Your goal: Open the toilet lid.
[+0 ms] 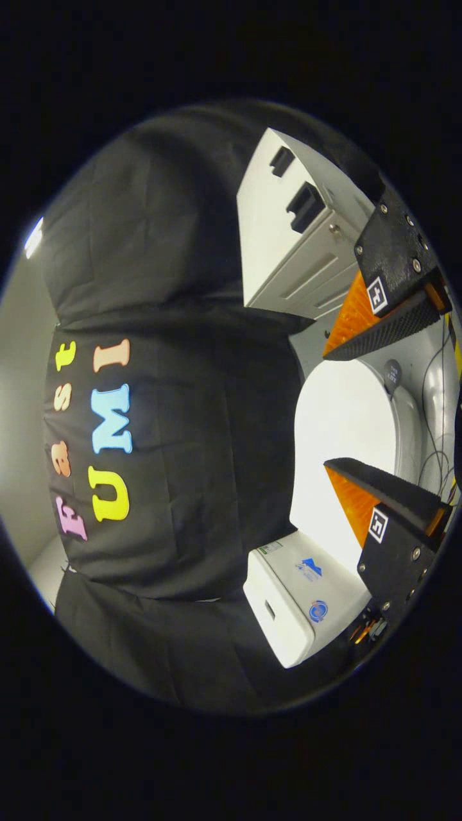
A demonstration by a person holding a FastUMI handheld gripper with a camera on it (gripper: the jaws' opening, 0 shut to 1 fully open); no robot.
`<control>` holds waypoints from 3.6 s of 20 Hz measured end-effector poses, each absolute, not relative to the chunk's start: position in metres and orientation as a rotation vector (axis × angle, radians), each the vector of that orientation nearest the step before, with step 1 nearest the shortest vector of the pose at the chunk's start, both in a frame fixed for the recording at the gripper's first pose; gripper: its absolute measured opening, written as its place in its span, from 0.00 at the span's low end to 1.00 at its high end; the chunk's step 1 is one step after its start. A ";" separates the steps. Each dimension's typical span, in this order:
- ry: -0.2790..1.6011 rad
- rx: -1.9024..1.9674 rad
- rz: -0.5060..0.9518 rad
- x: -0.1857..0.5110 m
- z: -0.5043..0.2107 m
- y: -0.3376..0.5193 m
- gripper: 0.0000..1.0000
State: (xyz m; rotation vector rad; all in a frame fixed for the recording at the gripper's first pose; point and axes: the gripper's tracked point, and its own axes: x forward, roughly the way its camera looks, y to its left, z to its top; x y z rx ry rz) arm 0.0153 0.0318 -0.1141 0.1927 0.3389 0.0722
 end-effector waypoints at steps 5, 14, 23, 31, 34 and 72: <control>0.352 0.387 0.025 0.014 -0.135 0.016 0.95; 0.457 0.567 -0.045 0.002 -0.182 0.000 0.96; 0.581 0.729 -0.155 -0.016 -0.237 -0.016 0.95; 0.697 0.829 -0.206 -0.002 -0.277 -0.008 0.95; 0.764 0.838 -0.218 0.000 -0.297 -0.007 0.93; 0.673 0.812 -0.249 0.032 -0.317 -0.012 0.01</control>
